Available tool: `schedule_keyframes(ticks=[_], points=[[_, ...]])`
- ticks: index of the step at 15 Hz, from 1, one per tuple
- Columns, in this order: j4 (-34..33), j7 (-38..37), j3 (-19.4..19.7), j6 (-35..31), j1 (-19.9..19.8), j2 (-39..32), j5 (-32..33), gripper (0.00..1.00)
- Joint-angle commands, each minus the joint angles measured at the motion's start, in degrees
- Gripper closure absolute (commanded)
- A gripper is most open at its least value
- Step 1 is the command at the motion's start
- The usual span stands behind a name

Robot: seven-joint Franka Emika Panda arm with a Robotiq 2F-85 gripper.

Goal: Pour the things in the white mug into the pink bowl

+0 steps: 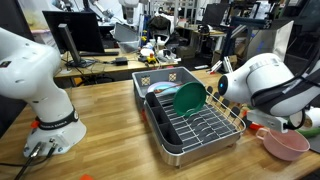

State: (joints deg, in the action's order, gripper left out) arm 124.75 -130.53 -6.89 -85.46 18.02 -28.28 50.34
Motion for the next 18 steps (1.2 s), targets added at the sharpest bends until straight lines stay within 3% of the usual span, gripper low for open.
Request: schedule_keyframes(ticks=[1, 9, 10, 18], points=[[-1.9, -3.1, -0.3, 5.3, 1.9, -2.6, 3.0, 0.98], [-1.0, -2.0, -1.7, 4.0, 1.7, -2.4, 2.1, 0.98], [-1.0, -2.0, -1.7, 3.9, 1.7, -2.4, 2.1, 0.91], [-1.0, -2.0, -1.8, 3.9, 1.7, -2.4, 2.1, 0.91]])
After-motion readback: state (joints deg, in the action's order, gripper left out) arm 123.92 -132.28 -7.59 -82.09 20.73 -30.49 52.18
